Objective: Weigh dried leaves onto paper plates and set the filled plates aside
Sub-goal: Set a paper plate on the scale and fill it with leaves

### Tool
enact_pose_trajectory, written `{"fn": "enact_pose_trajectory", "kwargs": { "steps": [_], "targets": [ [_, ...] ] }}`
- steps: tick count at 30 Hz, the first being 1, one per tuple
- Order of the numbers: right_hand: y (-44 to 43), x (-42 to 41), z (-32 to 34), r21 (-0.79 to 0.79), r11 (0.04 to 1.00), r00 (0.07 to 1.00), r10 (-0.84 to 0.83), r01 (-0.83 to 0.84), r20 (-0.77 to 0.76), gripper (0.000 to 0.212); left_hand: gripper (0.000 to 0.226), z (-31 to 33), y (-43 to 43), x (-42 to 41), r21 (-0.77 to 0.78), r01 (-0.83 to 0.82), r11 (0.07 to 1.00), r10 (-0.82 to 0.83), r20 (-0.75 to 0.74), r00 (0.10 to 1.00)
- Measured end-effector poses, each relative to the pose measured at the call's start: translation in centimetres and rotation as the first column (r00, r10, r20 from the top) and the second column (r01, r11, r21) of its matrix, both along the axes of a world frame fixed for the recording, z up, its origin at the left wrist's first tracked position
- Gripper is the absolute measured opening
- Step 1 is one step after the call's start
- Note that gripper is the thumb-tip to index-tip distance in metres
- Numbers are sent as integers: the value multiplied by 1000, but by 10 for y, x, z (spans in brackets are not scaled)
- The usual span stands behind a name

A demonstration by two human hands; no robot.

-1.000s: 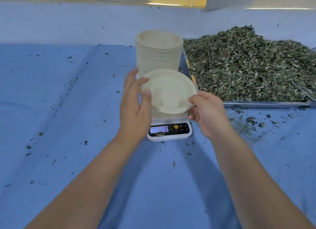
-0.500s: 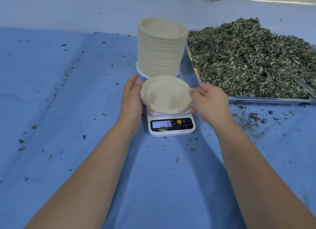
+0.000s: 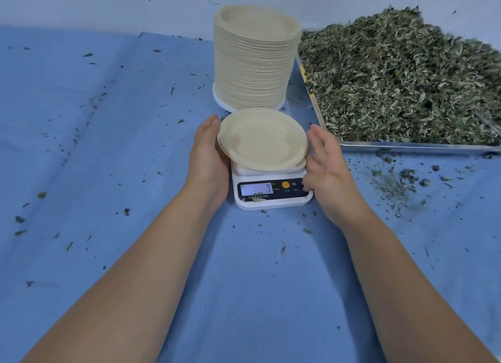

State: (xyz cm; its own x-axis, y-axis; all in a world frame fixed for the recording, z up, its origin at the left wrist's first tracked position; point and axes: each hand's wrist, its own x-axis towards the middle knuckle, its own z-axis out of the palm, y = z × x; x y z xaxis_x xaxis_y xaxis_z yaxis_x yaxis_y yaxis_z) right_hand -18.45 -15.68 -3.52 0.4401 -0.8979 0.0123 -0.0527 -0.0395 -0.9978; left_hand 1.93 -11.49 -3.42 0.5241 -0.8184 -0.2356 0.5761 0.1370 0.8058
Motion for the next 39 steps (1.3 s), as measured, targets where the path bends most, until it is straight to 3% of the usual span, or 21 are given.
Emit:
{"fn": "enact_pose_trajectory", "kwargs": {
  "steps": [4,10,13,19,26,32,39],
  "targets": [
    [-3,8,1,93,995,992,-42,32,115,108,40,2,-3,3,-9,91,996,-91,-19,996],
    [-13,14,5,117,993,995,-39,28,97,106,48,8,-11,7,33,94,995,-95,24,995],
    [-9,13,3,116,993,994,-41,29,98,103,40,5,-9,10,-23,115,993,-115,-15,993],
    [-9,14,1,122,991,993,-73,62,93,97,36,9,-11,10,-15,120,993,-119,41,992],
    [-13,15,0,158,986,992,-73,56,105,102,49,9,-12,9,-8,187,982,-186,56,981],
    [-13,14,-2,143,989,992,-59,43,108,99,24,7,-5,9,-30,209,977,-202,158,967],
    [-7,10,-3,130,991,996,-45,35,80,100,18,7,8,5,-93,207,974,-201,63,977]
  ]
}}
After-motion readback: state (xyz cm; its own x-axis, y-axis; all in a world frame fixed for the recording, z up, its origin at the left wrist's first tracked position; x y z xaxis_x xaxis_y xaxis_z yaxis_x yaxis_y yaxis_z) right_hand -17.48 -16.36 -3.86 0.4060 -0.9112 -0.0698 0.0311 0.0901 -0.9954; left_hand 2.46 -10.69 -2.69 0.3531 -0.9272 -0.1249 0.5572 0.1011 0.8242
